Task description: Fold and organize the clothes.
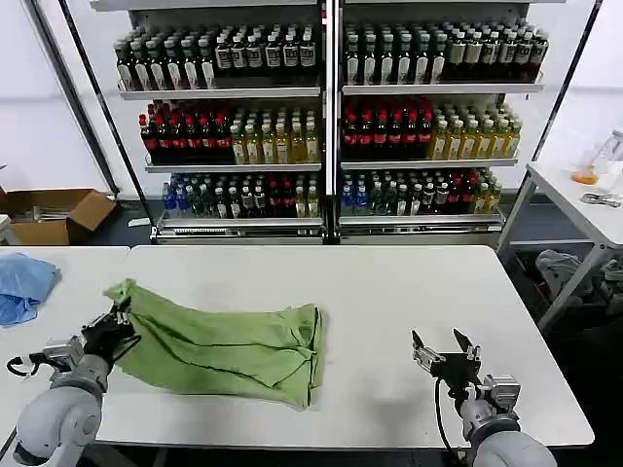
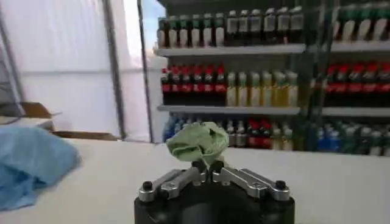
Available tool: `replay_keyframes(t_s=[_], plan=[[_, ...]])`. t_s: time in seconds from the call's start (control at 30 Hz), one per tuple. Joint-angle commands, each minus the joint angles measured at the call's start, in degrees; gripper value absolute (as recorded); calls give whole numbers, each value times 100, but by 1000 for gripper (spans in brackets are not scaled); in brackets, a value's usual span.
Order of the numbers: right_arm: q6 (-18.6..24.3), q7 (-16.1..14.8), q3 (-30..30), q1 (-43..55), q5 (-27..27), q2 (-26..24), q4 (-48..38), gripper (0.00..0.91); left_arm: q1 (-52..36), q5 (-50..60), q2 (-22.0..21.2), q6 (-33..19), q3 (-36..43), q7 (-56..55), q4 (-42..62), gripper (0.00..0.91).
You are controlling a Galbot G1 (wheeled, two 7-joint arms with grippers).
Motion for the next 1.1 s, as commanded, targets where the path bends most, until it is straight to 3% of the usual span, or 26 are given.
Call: replay_keyframes(t_s=[0.03, 0.33, 0.53, 0.57, 0.6, 0.93, 1.1], plan=[[1, -1, -14, 14, 9, -12, -12, 907, -270, -2160, -713, 303, 808, -40, -1087, 20], [-2, -16, 57, 12, 49, -177, -15, 907, -700, -2392, -1650, 274, 1913, -113, -508, 20], [7, -31, 51, 28, 48, -184, -55, 907, -1046, -1171, -1964, 302, 2440, 30, 179, 40], [7, -33, 47, 34, 48, -183, -64, 907, -1069, -966, -1961, 310, 2548, 94, 247, 766], [10, -33, 46, 38, 48, -184, -77, 907, -1079, -844, -1958, 309, 2609, 115, 281, 907], [27, -44, -11, 144, 66, -204, -201, 907, -1264, -1172, -2103, 398, 2925, 506, 233, 907], [28, -46, -9, 174, 97, -225, -234, 907, -1110, -2044, -1928, 662, 2469, 556, -210, 907]])
